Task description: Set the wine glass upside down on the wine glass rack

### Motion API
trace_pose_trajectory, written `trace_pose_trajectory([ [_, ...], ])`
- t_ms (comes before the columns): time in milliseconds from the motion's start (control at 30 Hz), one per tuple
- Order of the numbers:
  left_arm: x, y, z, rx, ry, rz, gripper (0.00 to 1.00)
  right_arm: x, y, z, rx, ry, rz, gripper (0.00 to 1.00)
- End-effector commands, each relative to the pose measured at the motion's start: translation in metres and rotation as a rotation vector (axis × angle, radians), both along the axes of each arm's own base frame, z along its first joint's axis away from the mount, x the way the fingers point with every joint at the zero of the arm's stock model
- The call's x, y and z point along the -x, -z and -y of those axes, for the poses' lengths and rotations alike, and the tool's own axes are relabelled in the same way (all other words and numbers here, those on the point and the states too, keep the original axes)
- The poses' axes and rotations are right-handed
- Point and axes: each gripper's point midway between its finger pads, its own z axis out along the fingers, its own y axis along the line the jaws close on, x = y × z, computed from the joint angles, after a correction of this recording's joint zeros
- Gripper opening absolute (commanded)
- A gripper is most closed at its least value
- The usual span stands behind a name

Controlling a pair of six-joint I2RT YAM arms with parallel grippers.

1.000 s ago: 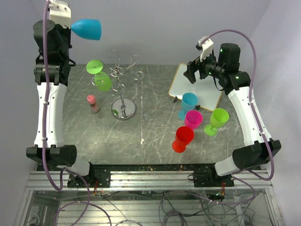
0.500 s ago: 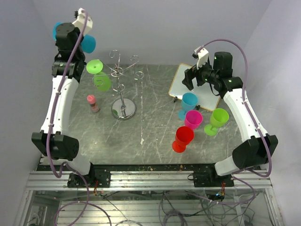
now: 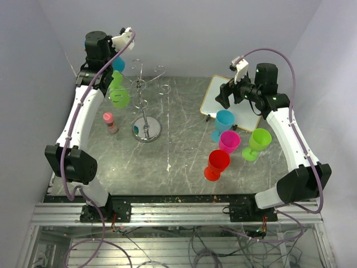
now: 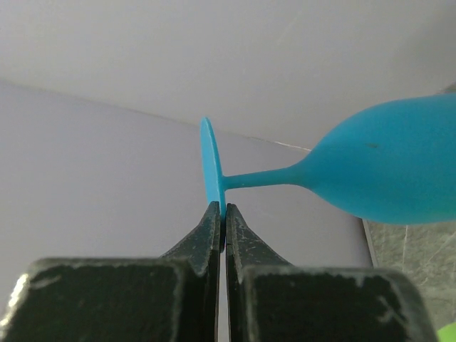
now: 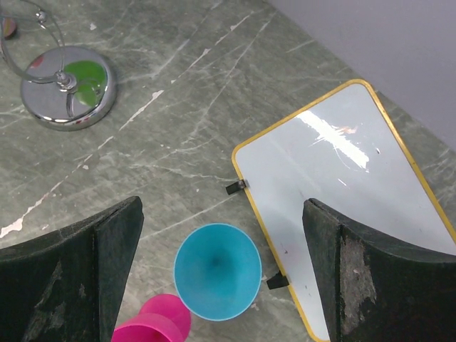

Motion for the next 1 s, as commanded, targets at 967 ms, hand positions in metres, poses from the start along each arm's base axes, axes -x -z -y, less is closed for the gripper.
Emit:
trace_pose_trajectory([
  [967,0.018,0.030,0.095,-0.154,0.392,-0.164,0.07,0.002,-0.004,0.006,-0.019,0.003,0.041,0.93],
])
